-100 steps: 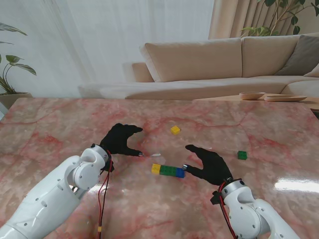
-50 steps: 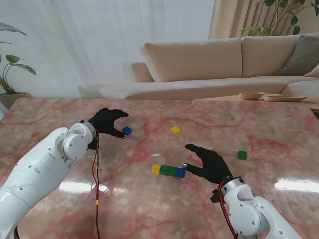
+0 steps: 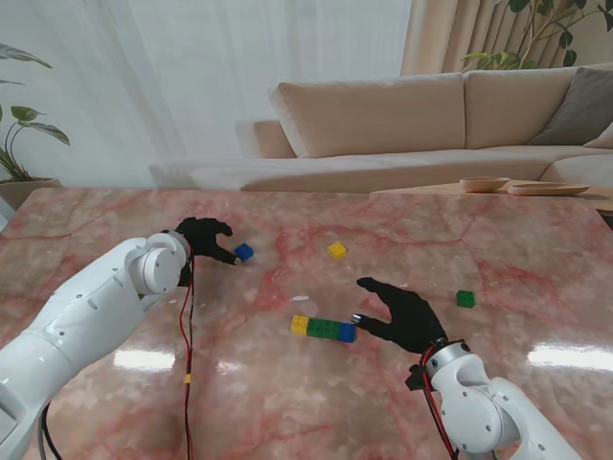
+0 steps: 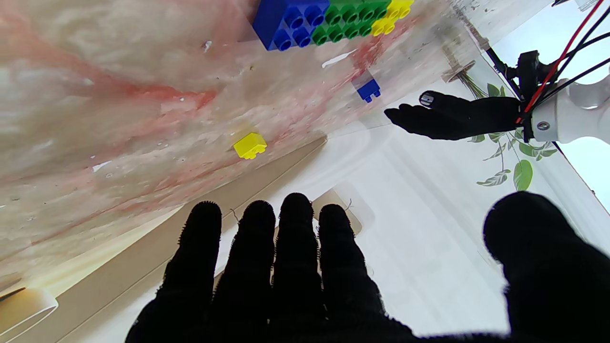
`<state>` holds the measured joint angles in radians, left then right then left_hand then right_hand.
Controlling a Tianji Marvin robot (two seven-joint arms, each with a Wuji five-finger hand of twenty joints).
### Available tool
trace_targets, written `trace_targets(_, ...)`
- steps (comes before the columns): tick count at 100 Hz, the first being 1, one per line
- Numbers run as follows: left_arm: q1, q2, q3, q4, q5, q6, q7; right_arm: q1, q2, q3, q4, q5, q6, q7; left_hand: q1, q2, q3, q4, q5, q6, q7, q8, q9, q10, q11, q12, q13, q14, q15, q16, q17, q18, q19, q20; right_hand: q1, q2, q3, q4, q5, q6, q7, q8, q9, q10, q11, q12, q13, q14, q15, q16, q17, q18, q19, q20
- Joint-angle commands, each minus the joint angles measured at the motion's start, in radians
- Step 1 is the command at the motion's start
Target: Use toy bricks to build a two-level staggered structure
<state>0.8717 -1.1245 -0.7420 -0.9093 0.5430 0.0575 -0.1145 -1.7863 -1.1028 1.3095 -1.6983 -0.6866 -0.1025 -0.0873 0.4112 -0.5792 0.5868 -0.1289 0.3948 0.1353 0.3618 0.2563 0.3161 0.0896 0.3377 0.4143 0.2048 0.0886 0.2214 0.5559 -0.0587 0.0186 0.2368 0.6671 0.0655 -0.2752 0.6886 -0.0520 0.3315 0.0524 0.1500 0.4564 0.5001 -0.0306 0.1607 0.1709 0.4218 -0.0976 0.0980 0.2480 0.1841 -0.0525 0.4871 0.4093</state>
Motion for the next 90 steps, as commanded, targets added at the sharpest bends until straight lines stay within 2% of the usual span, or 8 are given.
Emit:
trace_targets(1,-0.015,-0.018,0.012,0.013,0.005,0.023,-0.004,-0.01,0.0,0.003,0.001,0.004,0.008,0.014,-0.032,0.022,-0.045,0.012,0.023,-0.005,0.037,0.027,0.031,0.005,0.005,0.025,-0.026,0.033,0.023,0.02,-0.02,0.013,-0.001,0.03,0.006,-0.01,0.007,0.016,0.016,-0.024,0.007,-0.01,-0.001,-0.015,0.005,0.014,0.003,0.004,0.002,-0.005,-0.001,-0.014,0.015,-0.017)
trace_targets(10,-0.035,-0.03,0.048,0.031,-0.012,0.071,-0.009,-0.014,0.001,0.007,-0.001,0.005,0.009,0.016,-0.02,0.029,-0.072,0.018,0.039,-0.015,0.075,0.06,0.039,-0.005,0.009,0.039,-0.018,0.03,0.025,0.023,-0.017,0.006,-0.001,0.041,0.006,-0.012,0.008,0.016,0.018,-0.024,0.008,-0.01,0.001,-0.015,0.005,0.014,0.004,0.006,0.002,-0.005,0.0,-0.013,0.015,-0.016)
trace_targets(22,-0.063,-0.047,0.087,0.076,-0.031,0.07,0.005,-0.019,0.002,0.011,-0.003,0.005,0.01,0.021,-0.009,0.03,-0.08,0.022,0.022,-0.036,0.134,0.121,0.041,-0.017,0.019,0.066,-0.018,0.026,0.027,0.029,-0.017,0.007,-0.002,0.048,0.006,-0.012,0.009,0.016,0.017,-0.024,0.007,-0.011,0.0,-0.015,0.005,0.014,0.003,0.005,0.001,-0.005,-0.001,-0.013,0.016,-0.016)
trace_targets(35,-0.088,-0.066,0.122,0.129,-0.051,0.044,0.026,-0.02,0.002,0.014,-0.005,0.005,0.011,0.026,-0.006,0.016,-0.054,0.02,0.008,-0.073,0.222,0.205,0.04,-0.039,0.026,0.083,-0.016,0.019,0.03,0.036,-0.019,0.009,-0.005,0.057,0.005,-0.011,0.009,0.016,0.017,-0.023,0.007,-0.011,0.0,-0.014,0.005,0.014,0.001,0.002,0.001,-0.005,-0.002,-0.014,0.016,-0.015)
trace_targets(58,-0.125,-0.106,0.187,0.232,-0.089,-0.011,0.06,-0.02,0.003,0.015,-0.006,0.004,0.01,0.03,-0.002,-0.005,-0.001,0.015,-0.008,-0.113,0.309,0.286,0.04,-0.05,0.035,0.09,-0.018,0.016,0.035,0.041,-0.023,0.012,-0.015,0.071,0.006,-0.012,0.009,0.016,0.018,-0.023,0.008,-0.011,0.0,-0.015,0.005,0.014,0.002,0.002,0.001,-0.005,-0.001,-0.014,0.016,-0.015)
trace_targets(90,-0.165,-0.166,0.25,0.37,-0.128,-0.073,0.111,-0.026,0.005,0.02,-0.013,0.006,0.014,0.045,0.007,-0.005,0.032,0.013,-0.027,-0.121,0.34,0.318,0.039,-0.054,0.047,0.097,-0.024,0.013,0.043,0.045,-0.024,0.008,-0.021,0.079,0.005,-0.011,0.009,0.015,0.018,-0.023,0.008,-0.011,0.0,-0.015,0.005,0.014,0.002,0.001,0.001,-0.005,-0.002,-0.014,0.016,-0.015)
